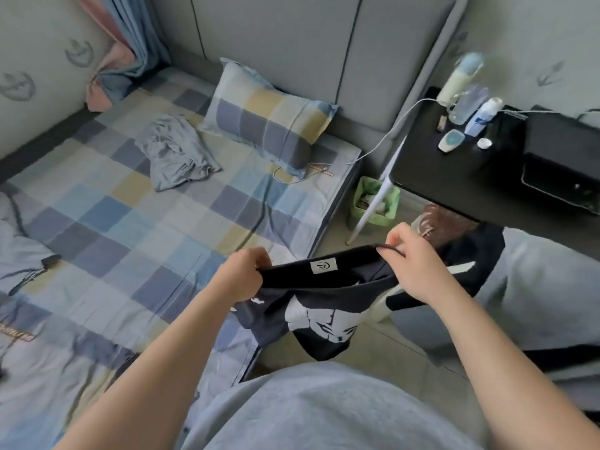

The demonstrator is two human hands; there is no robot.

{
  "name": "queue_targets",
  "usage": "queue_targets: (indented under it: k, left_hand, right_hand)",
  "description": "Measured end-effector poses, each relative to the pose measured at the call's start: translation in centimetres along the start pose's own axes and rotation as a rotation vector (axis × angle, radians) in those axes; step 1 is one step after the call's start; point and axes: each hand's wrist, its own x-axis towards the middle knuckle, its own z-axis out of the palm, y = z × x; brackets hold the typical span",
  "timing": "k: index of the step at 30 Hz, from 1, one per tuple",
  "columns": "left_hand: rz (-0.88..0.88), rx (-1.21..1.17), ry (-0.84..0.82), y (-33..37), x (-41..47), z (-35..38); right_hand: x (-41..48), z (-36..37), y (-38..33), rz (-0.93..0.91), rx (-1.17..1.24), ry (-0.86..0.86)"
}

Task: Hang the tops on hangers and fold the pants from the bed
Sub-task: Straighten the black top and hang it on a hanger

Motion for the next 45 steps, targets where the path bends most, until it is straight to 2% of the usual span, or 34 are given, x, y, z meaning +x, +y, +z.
queue_targets:
  k: [4, 11, 21, 31, 38, 45]
  left_hand:
    - [0.077, 0.061, -0.151, 5.7, -1.0, 5.5]
    - [0.228, 0.003, -0.112, 16.5, -4.6, 15.4]
    - [0.508, 0.055, -0.339, 33.0, -7.5, 27.7]
    - [0.886, 0.041, -0.610, 51.3, -10.8, 35.1]
    - [1.199, -0.055, -0.732, 67.3, -12.8, 36.7]
    - [1.422, -0.218, -0.882, 84.7, -16.0, 34.5]
  right_hand:
    - [-4.7, -3.2, 6.9, 0.112, 0.049, 0.113]
    - [-15.8, -10.3, 18.2, 0.295, 0.153, 0.295]
    - [-30.7, -18.9, 28.7, 0.449, 0.324, 0.560]
    - [-38.1, -25.9, 34.0, 0.690, -0.054, 1.093]
    - [-40.0, -35.9, 33.7, 0.679, -0.289, 1.467]
    - [-41.0, -48.6, 30.8, 0.652, -0.503, 1.756]
